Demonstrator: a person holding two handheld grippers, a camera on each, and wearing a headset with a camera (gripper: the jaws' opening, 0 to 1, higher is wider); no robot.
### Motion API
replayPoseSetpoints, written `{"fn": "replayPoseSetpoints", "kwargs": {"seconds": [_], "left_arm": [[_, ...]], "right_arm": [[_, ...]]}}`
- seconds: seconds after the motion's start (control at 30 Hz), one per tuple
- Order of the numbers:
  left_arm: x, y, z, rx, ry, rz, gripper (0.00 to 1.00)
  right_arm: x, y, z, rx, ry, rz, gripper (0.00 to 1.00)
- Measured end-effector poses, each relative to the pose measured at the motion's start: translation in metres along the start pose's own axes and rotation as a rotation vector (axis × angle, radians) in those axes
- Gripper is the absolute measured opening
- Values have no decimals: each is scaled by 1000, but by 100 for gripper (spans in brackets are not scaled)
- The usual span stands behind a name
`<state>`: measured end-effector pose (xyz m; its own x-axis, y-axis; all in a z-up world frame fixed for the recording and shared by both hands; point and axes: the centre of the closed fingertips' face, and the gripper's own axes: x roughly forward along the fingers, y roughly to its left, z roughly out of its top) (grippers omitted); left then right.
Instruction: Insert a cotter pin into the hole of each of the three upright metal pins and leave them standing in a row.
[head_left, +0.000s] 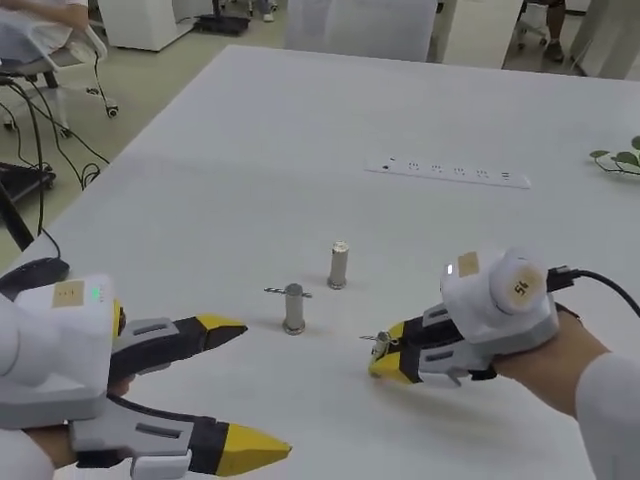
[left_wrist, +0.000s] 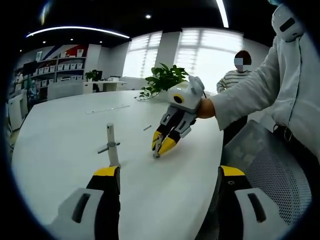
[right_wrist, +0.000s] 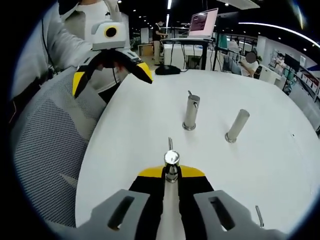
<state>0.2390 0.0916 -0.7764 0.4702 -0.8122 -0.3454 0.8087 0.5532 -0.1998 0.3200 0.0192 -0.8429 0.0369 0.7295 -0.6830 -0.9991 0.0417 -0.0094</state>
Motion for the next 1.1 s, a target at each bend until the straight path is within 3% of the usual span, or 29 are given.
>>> {"fn": "replayPoseSetpoints", "kwargs": {"seconds": [0.5,1.1], "left_arm": [[-3,2,1,-9,-9,8,80],[-6,2,1,-7,-6,14,79]], "right_arm": [[12,-26,13,-19,11,4,11],[25,-34,12,4,8,20,11]]}}
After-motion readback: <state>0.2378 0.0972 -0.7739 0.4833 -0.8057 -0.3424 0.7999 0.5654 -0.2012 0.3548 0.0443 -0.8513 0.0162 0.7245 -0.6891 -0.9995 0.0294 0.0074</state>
